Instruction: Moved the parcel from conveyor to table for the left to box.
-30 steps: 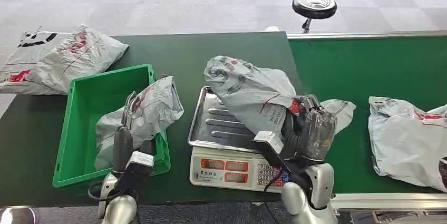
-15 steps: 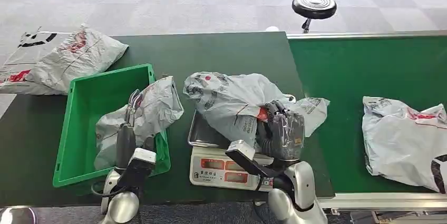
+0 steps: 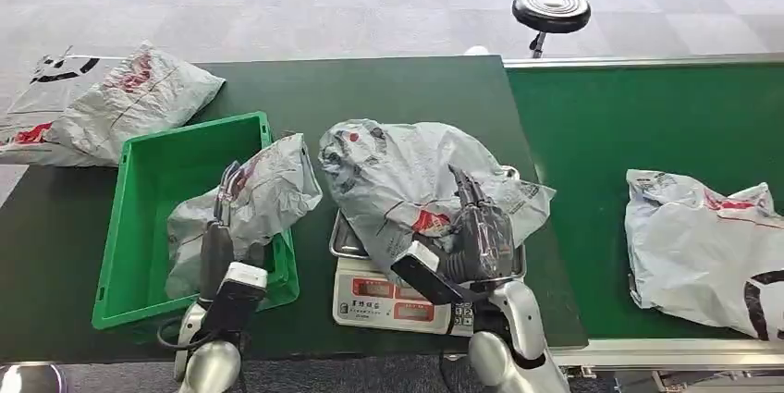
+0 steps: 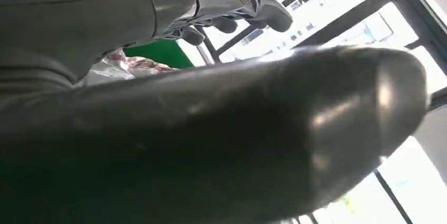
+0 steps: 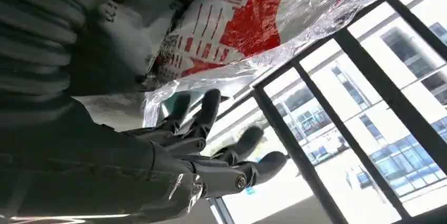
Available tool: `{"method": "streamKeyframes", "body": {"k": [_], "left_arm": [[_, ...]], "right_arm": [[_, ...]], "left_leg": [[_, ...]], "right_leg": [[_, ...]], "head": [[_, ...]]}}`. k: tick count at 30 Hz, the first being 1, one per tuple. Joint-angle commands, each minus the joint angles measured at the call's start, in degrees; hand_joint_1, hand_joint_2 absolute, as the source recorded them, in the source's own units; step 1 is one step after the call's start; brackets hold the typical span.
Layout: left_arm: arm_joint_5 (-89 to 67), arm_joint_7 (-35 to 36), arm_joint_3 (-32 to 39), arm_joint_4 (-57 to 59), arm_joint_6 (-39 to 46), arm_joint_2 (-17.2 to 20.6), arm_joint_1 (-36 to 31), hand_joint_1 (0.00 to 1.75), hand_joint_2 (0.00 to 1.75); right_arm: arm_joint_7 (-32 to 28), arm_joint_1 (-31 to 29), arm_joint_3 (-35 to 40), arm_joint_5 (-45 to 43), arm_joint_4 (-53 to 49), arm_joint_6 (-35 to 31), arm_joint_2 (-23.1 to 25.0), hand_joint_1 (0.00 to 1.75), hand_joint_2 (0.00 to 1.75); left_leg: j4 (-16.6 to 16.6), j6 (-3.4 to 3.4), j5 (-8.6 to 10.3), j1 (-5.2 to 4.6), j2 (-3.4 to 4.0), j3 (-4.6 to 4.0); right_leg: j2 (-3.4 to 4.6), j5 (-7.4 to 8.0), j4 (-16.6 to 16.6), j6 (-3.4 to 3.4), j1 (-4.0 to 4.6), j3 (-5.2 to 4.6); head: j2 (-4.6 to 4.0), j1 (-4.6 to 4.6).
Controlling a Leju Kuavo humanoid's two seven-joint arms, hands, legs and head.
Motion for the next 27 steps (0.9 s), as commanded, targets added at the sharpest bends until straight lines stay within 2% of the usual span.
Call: {"method": "streamKeyframes", "body": {"k": [1,7,8,13,16,20,25,27], "left_arm": [[3.23,-1.88,1.73,0.38,5.80,-1.69,0.03,0.00,0.00],[4.45,-3.76,0.37,1.19,3.50,-0.07,-0.62,0.00,0.00],[5.16,-3.25,-0.31,1.59,0.93,0.64,-1.00,0.00,0.00],[-5.36,-2.48,-6.50,3.65,-6.75,3.39,-4.87,0.00,0.00],[-5.78,-2.02,-6.90,4.24,-6.70,2.97,-5.80,0.00,0.00],[-5.70,-2.15,-6.84,4.27,-6.72,3.10,-5.60,0.00,0.00],[-5.70,-2.15,-6.84,4.27,-6.72,3.10,-5.60,0.00,0.00],[-9.25,-2.01,-9.12,5.95,-7.81,4.26,-7.88,0.00,0.00]], "right_arm": [[-6.35,3.11,-2.04,-9.96,-5.58,-0.28,-3.53,0.00,0.00],[-8.97,4.73,-3.14,-13.68,-7.72,0.25,-3.72,0.00,0.00],[-10.30,5.45,-3.58,-15.25,-8.72,0.39,-3.68,0.00,1.75],[-12.77,9.30,-5.95,-16.54,-15.02,0.19,-3.69,0.00,1.75],[-12.75,9.80,-5.98,-16.48,-15.62,0.32,-3.75,0.00,1.75],[-12.75,9.71,-5.95,-16.48,-15.56,0.34,-3.66,0.00,1.75],[-12.75,9.71,-5.95,-16.48,-15.56,0.34,-3.66,0.00,1.75],[-13.15,10.24,-6.16,-16.36,-15.87,0.01,-3.64,0.00,1.75]], "left_leg": [[-0.08,0.14,0.02,-0.01,-0.11,0.06],[-0.14,0.17,0.05,-0.02,-0.13,0.11],[-0.07,0.13,0.02,0.00,-0.08,0.05],[-0.05,0.10,0.05,-0.02,-0.23,-0.01],[-0.09,0.17,0.08,-0.01,-0.35,0.03],[-0.08,0.12,0.03,-0.02,-0.03,0.08],[-0.08,0.11,0.03,-0.03,-0.04,0.08],[-0.09,0.12,0.04,-0.02,-0.06,0.09]], "right_leg": [[-0.15,-0.01,-0.09,-0.12,0.03,0.10],[-0.17,0.02,-0.16,-0.15,0.03,0.17],[-0.12,0.01,-0.10,-0.12,0.04,0.11],[-0.26,-0.03,-0.05,-0.10,0.00,0.06],[-0.41,-0.02,-0.14,-0.15,0.04,0.14],[-0.14,0.01,-0.10,-0.12,0.01,0.09],[-0.13,0.01,-0.08,-0.11,0.01,0.07],[-0.16,0.01,-0.09,-0.12,0.01,0.09]], "head": [[0.00,0.00],[0.00,0.00],[0.00,0.00],[0.00,0.00],[0.00,0.00],[0.00,0.00],[0.00,0.00],[0.00,0.00]]}}
